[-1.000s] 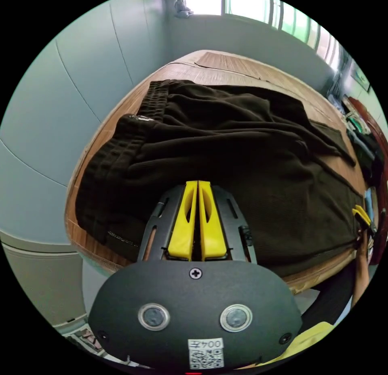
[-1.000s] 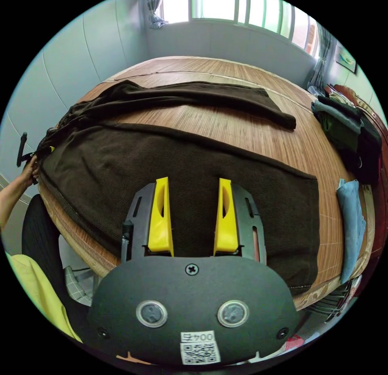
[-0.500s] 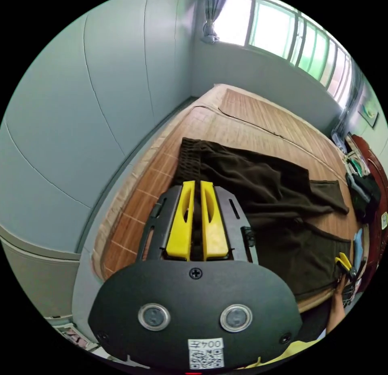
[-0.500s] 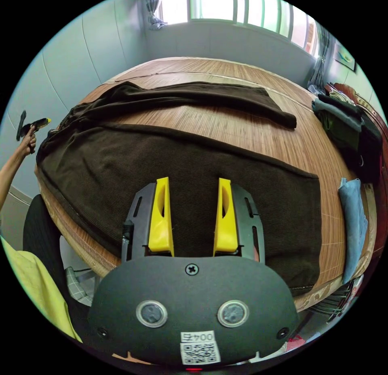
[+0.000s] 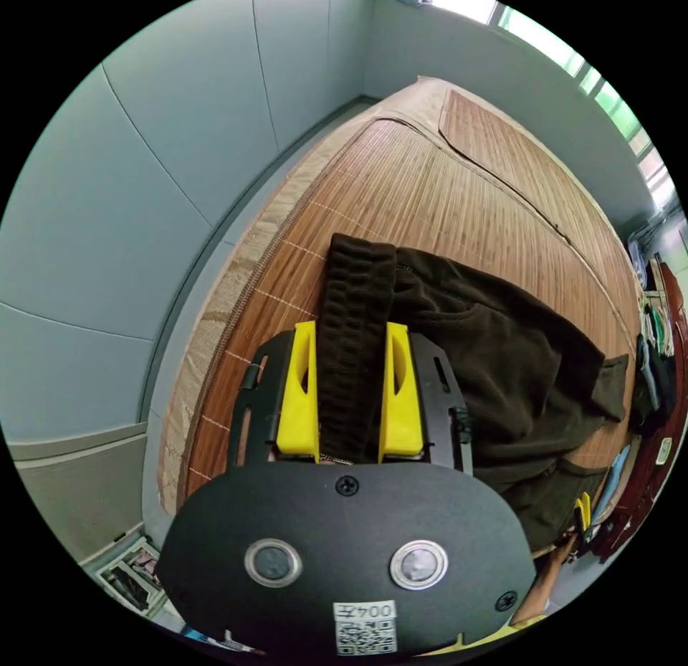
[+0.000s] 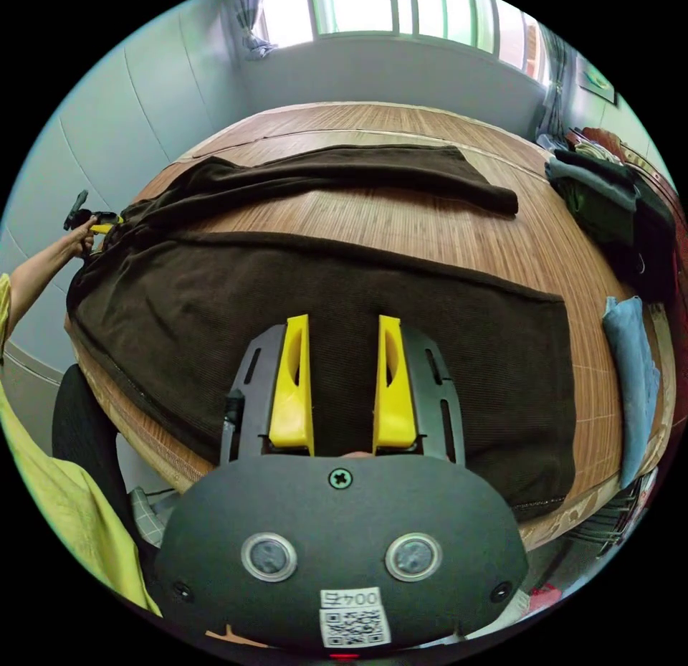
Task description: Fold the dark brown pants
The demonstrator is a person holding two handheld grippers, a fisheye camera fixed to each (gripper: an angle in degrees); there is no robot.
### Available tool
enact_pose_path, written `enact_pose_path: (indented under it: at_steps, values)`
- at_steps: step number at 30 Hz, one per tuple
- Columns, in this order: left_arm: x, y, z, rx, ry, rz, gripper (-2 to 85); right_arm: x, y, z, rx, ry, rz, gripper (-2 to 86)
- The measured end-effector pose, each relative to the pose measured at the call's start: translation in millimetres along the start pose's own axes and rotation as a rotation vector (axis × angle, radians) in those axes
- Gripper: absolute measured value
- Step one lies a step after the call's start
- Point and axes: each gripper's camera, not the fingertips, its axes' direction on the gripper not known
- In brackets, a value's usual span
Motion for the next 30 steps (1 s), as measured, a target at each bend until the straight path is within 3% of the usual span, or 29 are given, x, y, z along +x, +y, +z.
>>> enact_pose_path:
  at_steps: [3, 7, 9, 13, 17, 21, 25, 30]
  values:
    - [11, 1, -8, 0.041, -0.083, 0.079, 11.1, 3, -2, -2, -0.015, 0.014, 0.012, 11.6]
    - [10, 14, -42, 0.264, -0.094, 0.083, 10.3, -10, -15, -18, -0.035, 0.075, 0.038, 8.9]
    - [7, 11, -45, 0.288, -0.119, 0.080, 10.7, -26, -15, -32, 0.028, 0.082, 0.009, 5.1]
    - [-24, -4, -20, 0.123, -0.050, -0.036, 11.4, -58, -18, -28, 0.062, 0.076, -0.054, 0.2]
    - [-36, 15, -51, 0.275, 0.001, -0.058, 9.6, -64, -20, 5, -0.029, 0.046, -0.081, -0.5]
    - [-25, 50, -86, 0.374, 0.064, 0.099, 7.9, -59, -15, 0, 0.009, 0.056, -0.077, -0.7]
    - [15, 73, -88, 0.309, 0.222, 0.277, 7.4, -44, -12, -4, 0.011, 0.014, -0.063, -0.7]
    - [110, 72, -87, 0.262, 0.281, 0.451, 6.5, -22, -10, -7, 0.010, -0.065, -0.031, -0.8]
